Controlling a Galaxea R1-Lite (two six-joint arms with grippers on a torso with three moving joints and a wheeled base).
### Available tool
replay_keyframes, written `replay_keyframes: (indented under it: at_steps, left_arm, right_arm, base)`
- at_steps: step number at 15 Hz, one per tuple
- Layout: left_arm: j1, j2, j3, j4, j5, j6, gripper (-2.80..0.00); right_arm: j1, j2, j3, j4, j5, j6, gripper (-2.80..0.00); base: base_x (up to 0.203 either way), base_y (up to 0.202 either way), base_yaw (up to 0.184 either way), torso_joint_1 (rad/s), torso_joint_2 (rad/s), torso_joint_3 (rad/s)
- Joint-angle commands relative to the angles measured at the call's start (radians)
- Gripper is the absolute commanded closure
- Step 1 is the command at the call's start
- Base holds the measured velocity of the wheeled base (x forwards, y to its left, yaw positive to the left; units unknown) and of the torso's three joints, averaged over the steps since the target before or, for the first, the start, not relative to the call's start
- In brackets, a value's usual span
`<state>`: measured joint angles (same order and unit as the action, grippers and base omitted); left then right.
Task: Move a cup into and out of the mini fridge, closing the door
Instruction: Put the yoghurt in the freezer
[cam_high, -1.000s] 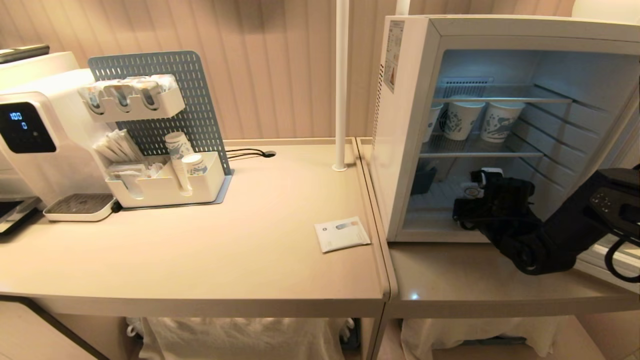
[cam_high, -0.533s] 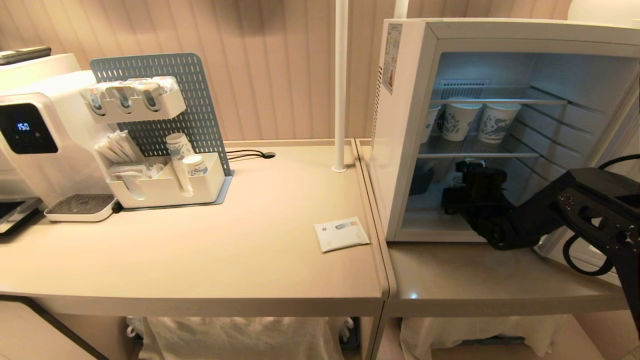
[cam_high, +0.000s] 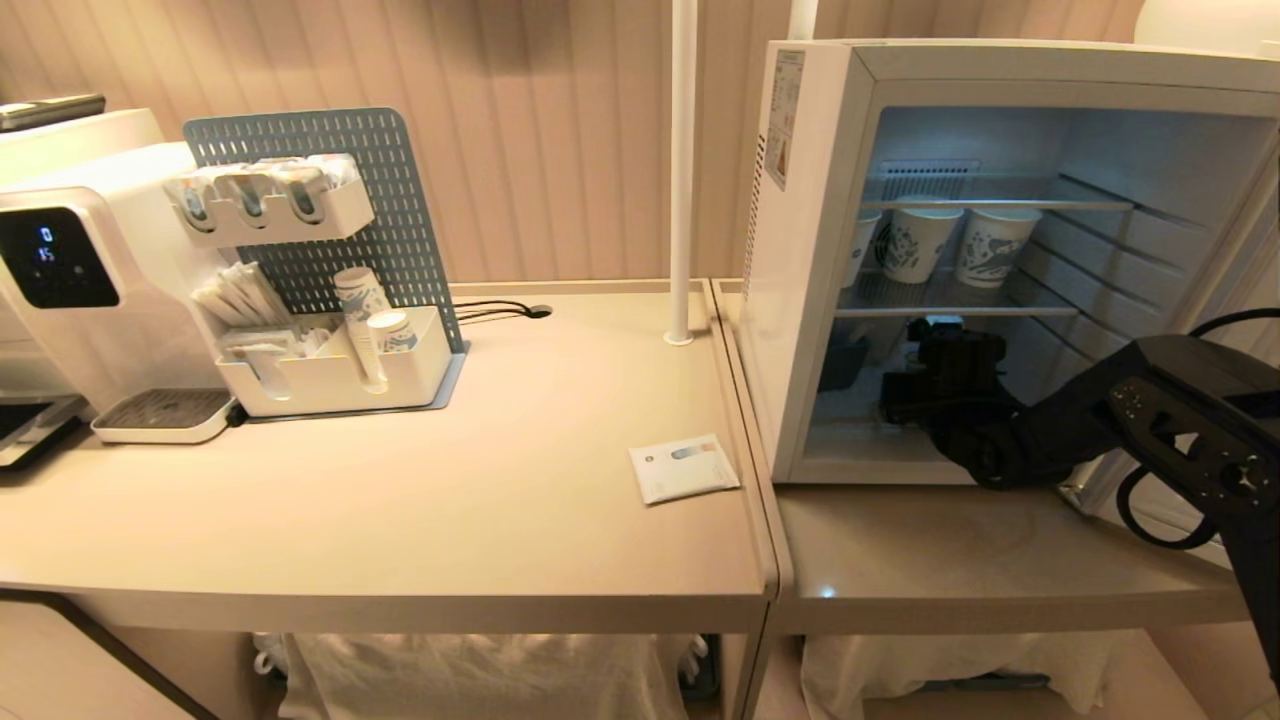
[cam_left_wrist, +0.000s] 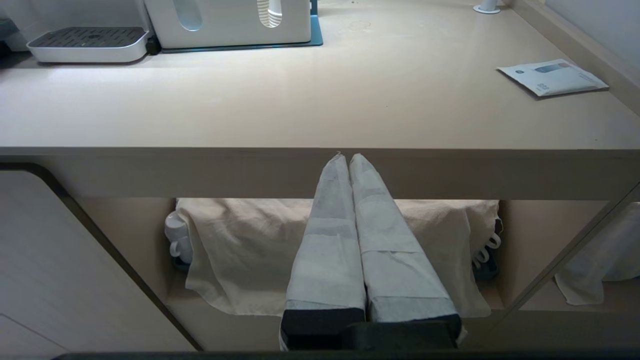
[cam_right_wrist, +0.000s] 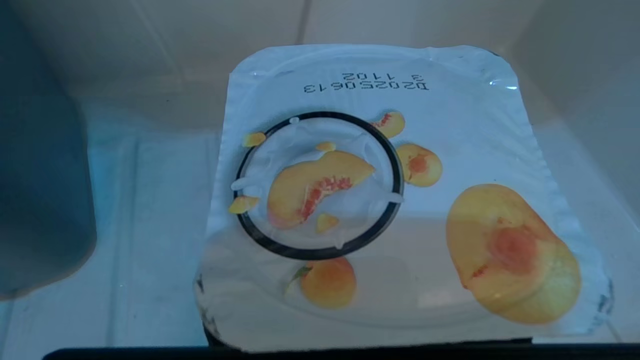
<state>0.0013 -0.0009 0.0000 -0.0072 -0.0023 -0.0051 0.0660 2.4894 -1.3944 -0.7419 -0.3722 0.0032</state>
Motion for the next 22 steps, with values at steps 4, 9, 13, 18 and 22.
replay_keyframes:
  at_steps: [4, 9, 13, 18, 22]
  left_arm:
    - [0.000, 0.001, 0.002, 0.000, -0.001, -0.001, 0.00]
    - [0.000, -0.001, 0.002, 0.000, 0.001, -0.001, 0.00]
    - [0.000, -0.001, 0.002, 0.000, -0.001, -0.001, 0.00]
    - [0.000, 0.000, 0.002, 0.000, 0.000, 0.000, 0.00]
    - [0.000, -0.001, 0.002, 0.000, 0.001, -0.001, 0.00]
  right_arm:
    - [-0.012, -0.069, 0.116, -0.009, 0.042, 0.004, 0.00]
    - [-0.012, -0.061, 0.147, -0.048, 0.058, 0.000, -2.80]
    - [-0.012, -0.056, 0.161, -0.051, 0.065, 0.001, -2.80]
    - [-0.010, -0.138, 0.313, -0.080, 0.079, 0.004, -2.80]
    - [-0.005, -0.231, 0.445, -0.169, 0.107, 0.001, -2.80]
  base:
    - [0.000, 0.000, 0.000, 0.000, 0.00, 0.000]
    - [0.000, 0.000, 0.000, 0.000, 0.00, 0.000]
    - [0.000, 0.000, 0.000, 0.000, 0.00, 0.000]
    - [0.000, 0.000, 0.000, 0.000, 0.00, 0.000]
    - [0.000, 0.000, 0.000, 0.000, 0.00, 0.000]
